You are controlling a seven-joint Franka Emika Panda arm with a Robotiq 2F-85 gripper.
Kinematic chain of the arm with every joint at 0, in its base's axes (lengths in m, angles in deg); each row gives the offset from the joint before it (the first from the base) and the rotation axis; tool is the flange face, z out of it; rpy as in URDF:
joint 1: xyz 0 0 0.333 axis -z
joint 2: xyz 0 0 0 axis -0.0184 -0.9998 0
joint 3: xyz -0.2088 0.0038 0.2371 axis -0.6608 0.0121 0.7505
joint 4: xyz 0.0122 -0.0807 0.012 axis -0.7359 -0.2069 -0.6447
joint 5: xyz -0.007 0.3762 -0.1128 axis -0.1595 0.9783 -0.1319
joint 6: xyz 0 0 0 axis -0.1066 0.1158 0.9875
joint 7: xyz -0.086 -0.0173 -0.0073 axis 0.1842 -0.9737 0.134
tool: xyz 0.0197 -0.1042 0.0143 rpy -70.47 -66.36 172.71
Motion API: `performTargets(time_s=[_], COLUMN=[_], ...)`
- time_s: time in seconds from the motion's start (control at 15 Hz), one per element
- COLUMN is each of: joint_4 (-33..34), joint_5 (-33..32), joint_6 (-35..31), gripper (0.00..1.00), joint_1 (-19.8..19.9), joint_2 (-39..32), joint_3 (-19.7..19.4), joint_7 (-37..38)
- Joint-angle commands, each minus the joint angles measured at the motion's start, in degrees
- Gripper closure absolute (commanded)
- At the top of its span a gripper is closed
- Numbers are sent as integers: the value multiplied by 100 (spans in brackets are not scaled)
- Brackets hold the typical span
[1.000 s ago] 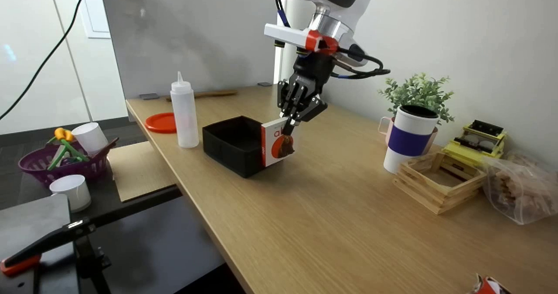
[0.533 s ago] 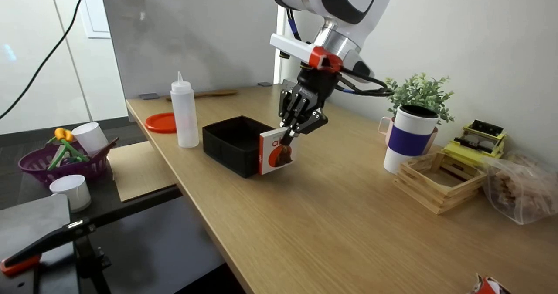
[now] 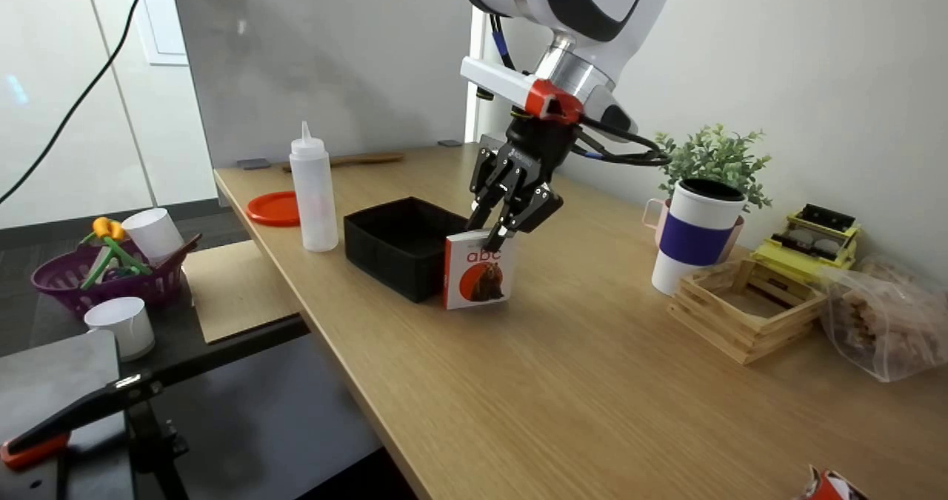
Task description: Remove the book from the black box and place it on the table
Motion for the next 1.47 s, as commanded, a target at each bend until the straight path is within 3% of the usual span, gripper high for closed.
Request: performTargets(time_s=[0.0,0.27,0.8,0.87,1.07,1.4], joint_4=[8,-79,-934,-416,-721,-830], joint_5=[145,148,250,76,122,123], joint_6=[132,68,79,37,59,58], gripper=[26,1,0,0,0,0], joint_1=[104,79,9,-40,-63,-62], joint_2=[16,118,1335,780,1200,1250], joint_3=[68,75,267,174,230,229], joint_7=[-88,-71,-299,-65,-119,-138])
